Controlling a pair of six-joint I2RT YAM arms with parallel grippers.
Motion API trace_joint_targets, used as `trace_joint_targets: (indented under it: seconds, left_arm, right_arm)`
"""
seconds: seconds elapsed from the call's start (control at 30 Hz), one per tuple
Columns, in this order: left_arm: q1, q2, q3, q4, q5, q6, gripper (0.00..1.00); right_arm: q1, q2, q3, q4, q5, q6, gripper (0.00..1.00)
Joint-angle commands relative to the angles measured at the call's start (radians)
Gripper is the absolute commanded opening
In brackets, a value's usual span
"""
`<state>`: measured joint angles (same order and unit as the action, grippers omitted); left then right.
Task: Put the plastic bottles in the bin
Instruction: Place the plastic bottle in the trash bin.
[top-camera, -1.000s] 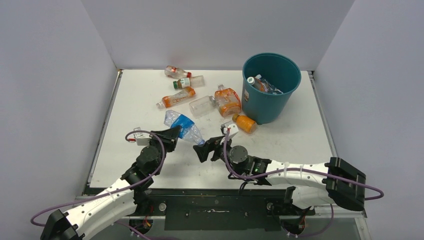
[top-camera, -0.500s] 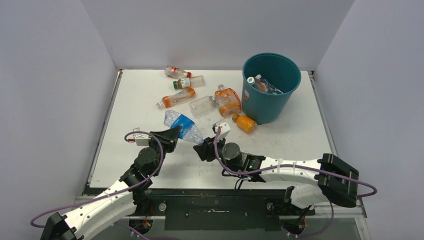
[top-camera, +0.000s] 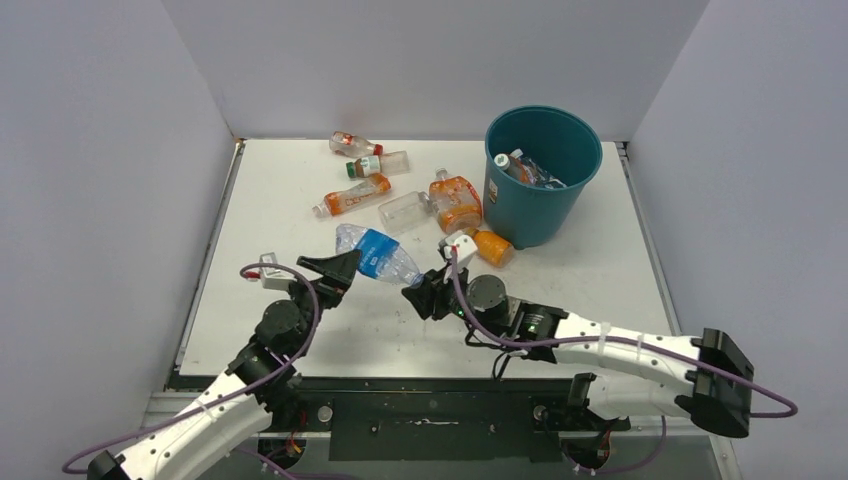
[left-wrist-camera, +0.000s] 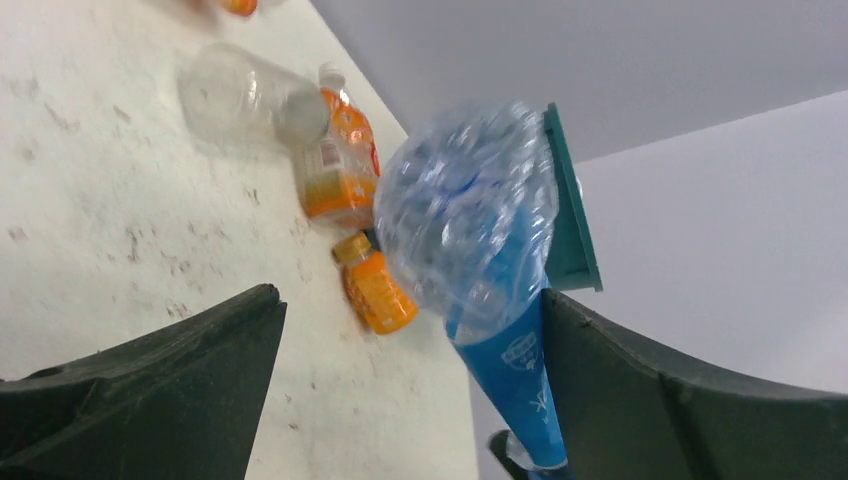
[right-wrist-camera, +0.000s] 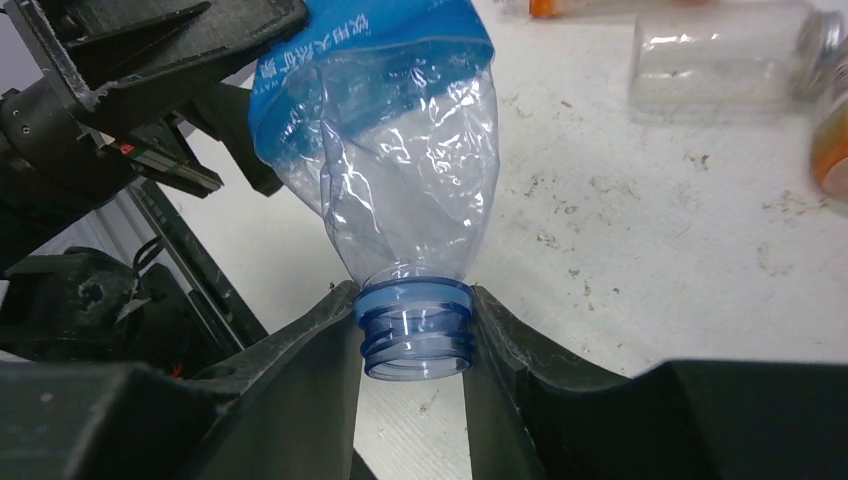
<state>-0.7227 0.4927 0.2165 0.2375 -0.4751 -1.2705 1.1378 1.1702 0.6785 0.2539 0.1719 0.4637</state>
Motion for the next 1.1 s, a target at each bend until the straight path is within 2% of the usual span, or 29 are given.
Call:
trace_joint_targets:
  seconds: [0.0,0.07,0.17,0.3,0.37,0.43,0.57,0.63,0.7,0.83,0.97,1.07]
  left_arm:
    - [0.061,-0.090,0.168,-0.098,0.036,0.443,0.96]
    - [0.079,-0.072,0.270,-0.139,0.139,0.709,0.96]
    - [0.080,-0.002,0.402,-0.222,0.310,0.962,0.96]
    - [0.065,0.101,0.514,-0.334,0.718,1.243,0.96]
    - [0.021,0.120,0.542,-0.399,0.849,1.419,0.96]
    - [-0.062,0.121,0.562,-0.460,0.806,1.574,0.96]
    - [-0.259,0.166,0.599,-0.576,0.532,1.850,0.96]
    - [-0.345,0.207,0.602,-0.602,0.410,1.930,0.96]
    - [-0.405,0.235,0.581,-0.558,0.325,1.984,0.96]
    - [-0.451,0.272,0.521,-0.406,0.220,2.070,1.00]
    - [-0.452,0.313,0.476,-0.256,0.106,2.135,0.89]
    - [-0.452,0.342,0.483,-0.206,0.090,2.156,0.79]
  right_arm:
    - [-0.040,-0.145,0.163,-0.385,-0.051,-0.066,0.05]
    - [-0.070,-0.152,0.270,-0.589,-0.077,-0.079,0.05]
    - [-0.104,-0.148,0.391,-0.824,-0.088,-0.089,0.05]
    - [-0.123,-0.125,0.511,-1.025,-0.090,-0.085,0.05]
    - [-0.125,-0.117,0.543,-1.073,-0.097,-0.083,0.05]
    - [-0.125,-0.111,0.554,-1.095,-0.101,-0.081,0.05]
    - [-0.127,-0.101,0.551,-1.094,-0.137,-0.084,0.05]
    - [-0.127,-0.092,0.550,-1.079,-0.162,-0.085,0.05]
    - [-0.127,-0.079,0.556,-1.071,-0.185,-0.085,0.05]
    - [-0.124,-0.063,0.573,-1.056,-0.224,-0.085,0.05]
    - [-0.114,-0.056,0.593,-1.057,-0.243,-0.078,0.05]
    - [-0.107,-0.053,0.606,-1.059,-0.248,-0.075,0.05]
